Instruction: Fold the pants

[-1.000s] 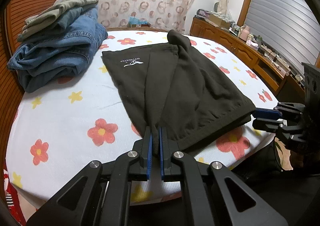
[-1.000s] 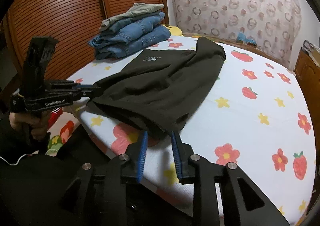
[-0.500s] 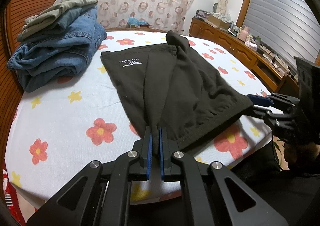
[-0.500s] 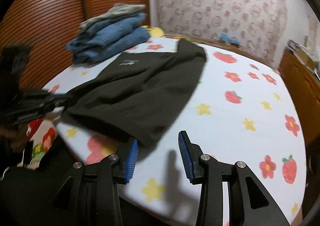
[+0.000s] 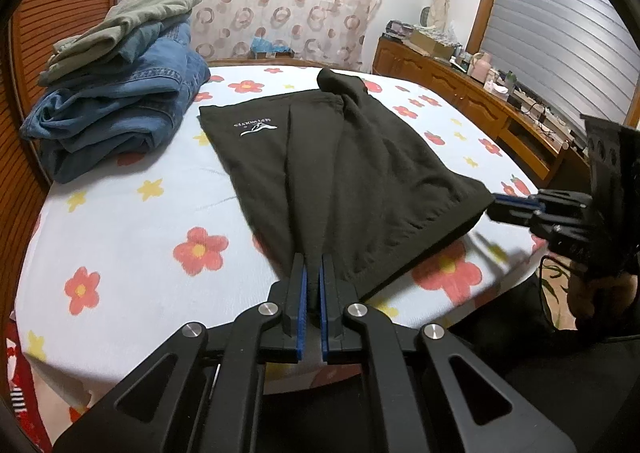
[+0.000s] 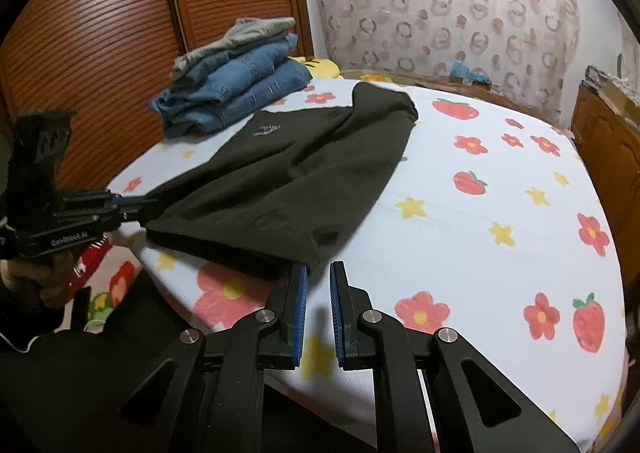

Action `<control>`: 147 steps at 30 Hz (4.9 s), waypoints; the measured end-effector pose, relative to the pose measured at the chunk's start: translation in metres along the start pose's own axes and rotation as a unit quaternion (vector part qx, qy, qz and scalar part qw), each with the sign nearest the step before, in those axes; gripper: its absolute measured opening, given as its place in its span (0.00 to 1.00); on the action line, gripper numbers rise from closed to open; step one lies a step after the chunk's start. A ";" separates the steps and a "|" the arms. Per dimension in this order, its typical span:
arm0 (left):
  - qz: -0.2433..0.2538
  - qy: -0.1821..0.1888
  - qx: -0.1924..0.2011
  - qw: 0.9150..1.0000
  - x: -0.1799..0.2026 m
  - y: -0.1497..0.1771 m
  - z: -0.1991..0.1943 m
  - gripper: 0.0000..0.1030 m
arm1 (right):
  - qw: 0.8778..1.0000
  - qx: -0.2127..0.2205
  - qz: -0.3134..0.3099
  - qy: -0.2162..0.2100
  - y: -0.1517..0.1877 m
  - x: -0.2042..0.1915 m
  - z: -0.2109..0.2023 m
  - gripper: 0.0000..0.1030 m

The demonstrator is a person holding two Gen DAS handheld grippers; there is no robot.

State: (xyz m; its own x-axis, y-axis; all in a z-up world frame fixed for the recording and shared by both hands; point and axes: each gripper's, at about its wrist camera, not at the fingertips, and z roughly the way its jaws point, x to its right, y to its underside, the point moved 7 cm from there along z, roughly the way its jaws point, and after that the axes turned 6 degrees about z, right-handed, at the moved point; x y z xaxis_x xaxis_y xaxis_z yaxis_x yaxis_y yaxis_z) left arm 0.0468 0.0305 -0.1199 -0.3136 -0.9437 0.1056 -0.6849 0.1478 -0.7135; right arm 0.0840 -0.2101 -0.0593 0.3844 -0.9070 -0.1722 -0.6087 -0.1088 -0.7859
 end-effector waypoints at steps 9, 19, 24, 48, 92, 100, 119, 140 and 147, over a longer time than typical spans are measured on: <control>0.009 -0.019 0.006 1.000 -0.001 -0.011 -0.009 0.10 | 1.000 0.027 0.013 0.008 -0.008 0.014 -0.020 0.11; 0.014 -0.038 0.026 0.999 -0.011 -0.045 -0.010 0.65 | 0.999 0.035 0.010 0.014 -0.027 0.016 -0.003 0.12; 0.031 -0.032 0.021 0.999 -0.008 -0.067 0.008 0.70 | 0.999 0.037 0.003 0.017 -0.042 0.022 0.008 0.18; 0.095 0.004 -0.061 0.994 0.009 -0.146 0.120 0.47 | 1.000 -0.006 -0.007 0.006 -0.096 0.063 0.087 0.24; 0.045 -0.094 -0.017 0.994 -0.087 -0.171 0.083 0.05 | 0.998 -0.049 -0.018 0.044 -0.093 0.073 0.112 0.31; 0.041 -0.093 -0.013 0.995 -0.088 -0.166 0.078 0.05 | 0.998 -0.042 -0.019 0.053 -0.093 0.075 0.105 0.31; 0.052 -0.077 -0.004 0.996 -0.063 -0.135 0.043 0.45 | 0.999 -0.005 -0.018 0.051 -0.074 0.047 0.054 0.31; 0.026 -0.042 -0.029 0.998 -0.031 -0.036 0.010 0.47 | 1.000 -0.003 -0.016 0.025 -0.021 0.012 -0.002 0.37; 0.017 -0.032 -0.039 0.999 -0.026 -0.015 0.011 0.44 | 1.000 -0.016 -0.011 0.025 -0.008 0.010 -0.007 0.37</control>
State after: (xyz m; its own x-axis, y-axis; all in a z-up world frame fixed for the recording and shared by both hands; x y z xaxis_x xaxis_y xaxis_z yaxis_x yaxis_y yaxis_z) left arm 0.0719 0.0495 -0.1194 -0.2967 -0.9543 0.0354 -0.7240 0.2006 -0.6600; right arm 0.0881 -0.2210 -0.0503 0.3641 -0.9230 -0.1244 -0.6225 -0.1418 -0.7697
